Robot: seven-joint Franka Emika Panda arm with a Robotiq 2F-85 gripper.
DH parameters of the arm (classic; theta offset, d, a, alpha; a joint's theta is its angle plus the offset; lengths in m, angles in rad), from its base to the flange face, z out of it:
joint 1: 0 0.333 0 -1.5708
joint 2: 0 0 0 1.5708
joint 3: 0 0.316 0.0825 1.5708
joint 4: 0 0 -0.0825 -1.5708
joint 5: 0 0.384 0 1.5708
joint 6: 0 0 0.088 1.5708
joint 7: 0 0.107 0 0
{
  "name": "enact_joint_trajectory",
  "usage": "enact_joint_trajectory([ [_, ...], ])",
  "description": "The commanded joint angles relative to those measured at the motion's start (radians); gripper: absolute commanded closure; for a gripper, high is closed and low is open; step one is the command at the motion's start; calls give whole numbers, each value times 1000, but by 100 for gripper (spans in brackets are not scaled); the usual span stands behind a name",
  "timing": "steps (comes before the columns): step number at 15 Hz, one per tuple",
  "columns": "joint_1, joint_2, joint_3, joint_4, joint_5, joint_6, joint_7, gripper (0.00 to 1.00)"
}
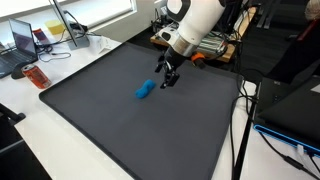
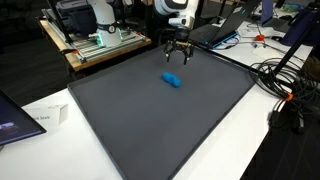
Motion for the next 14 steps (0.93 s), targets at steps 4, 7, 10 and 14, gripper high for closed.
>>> enact_joint_trajectory([
  [4,-34,39,51,21,-11,-55,156,0],
  [7,-37,54,62,34,-6,-72,207,0],
  [10,-34,66,77,58,8,-104,234,0],
  [14,-22,70,103,109,17,-214,228,0],
])
